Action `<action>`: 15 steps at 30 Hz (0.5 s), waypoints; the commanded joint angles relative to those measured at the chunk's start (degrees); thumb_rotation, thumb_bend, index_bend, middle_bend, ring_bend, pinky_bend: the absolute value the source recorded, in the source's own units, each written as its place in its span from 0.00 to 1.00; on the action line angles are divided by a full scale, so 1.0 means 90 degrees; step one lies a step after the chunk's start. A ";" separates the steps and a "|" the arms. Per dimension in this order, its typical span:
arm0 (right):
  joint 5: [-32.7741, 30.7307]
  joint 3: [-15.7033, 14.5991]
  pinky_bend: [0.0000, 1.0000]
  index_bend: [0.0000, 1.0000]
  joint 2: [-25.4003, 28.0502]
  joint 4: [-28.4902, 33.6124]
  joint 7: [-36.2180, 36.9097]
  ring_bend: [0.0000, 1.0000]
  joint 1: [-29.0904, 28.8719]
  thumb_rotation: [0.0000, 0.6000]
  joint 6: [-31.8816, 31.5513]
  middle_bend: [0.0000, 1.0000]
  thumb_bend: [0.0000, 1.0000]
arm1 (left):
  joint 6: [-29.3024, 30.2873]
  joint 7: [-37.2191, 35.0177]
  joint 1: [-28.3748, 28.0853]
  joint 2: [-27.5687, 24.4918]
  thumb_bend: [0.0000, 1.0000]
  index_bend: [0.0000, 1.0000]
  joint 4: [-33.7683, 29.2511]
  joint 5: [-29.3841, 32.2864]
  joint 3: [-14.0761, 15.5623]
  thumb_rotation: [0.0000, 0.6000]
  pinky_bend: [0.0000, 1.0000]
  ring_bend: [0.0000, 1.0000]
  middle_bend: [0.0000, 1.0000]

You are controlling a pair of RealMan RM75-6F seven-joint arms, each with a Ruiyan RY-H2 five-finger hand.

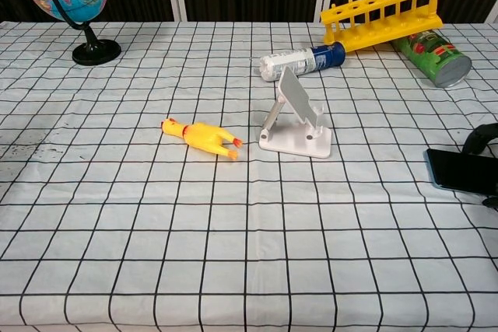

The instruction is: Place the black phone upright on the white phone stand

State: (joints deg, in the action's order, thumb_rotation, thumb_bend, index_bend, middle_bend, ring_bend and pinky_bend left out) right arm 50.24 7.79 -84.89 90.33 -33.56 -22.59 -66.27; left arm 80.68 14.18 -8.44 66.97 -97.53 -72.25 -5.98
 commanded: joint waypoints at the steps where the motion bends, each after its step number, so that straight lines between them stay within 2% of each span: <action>1: -0.0020 -0.0009 0.15 0.48 -0.0004 -0.0008 0.0005 0.16 -0.0011 1.00 0.0005 0.44 0.35 | 0.0002 -0.0009 0.0000 -0.0002 0.00 0.00 0.0004 -0.0001 -0.0003 1.00 0.00 0.00 0.00; 6: -0.0045 -0.0048 0.15 0.56 -0.0016 -0.0010 -0.0048 0.24 -0.0024 1.00 -0.0022 0.52 0.40 | 0.0005 -0.0034 0.0003 -0.0007 0.00 0.00 0.0004 -0.0007 -0.0003 1.00 0.00 0.00 0.00; 10: -0.0073 -0.0064 0.15 0.64 -0.0028 -0.0006 -0.0093 0.40 -0.0033 1.00 -0.0068 0.61 0.41 | 0.0020 -0.0065 0.0009 -0.0009 0.00 0.00 0.0008 -0.0016 -0.0008 1.00 0.00 0.00 0.00; 15: -0.0013 -0.0064 0.16 0.71 -0.0014 0.0047 -0.0078 0.56 -0.0029 1.00 -0.0174 0.69 0.41 | 0.0059 -0.0110 0.0020 0.0006 0.00 0.00 0.0031 -0.0057 -0.0010 1.00 0.00 0.00 0.00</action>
State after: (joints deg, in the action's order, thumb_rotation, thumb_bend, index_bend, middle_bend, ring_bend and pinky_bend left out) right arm 50.01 7.21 -85.05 90.65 -34.35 -22.87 -67.73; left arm 81.21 13.20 -8.28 67.02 -97.25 -72.76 -6.08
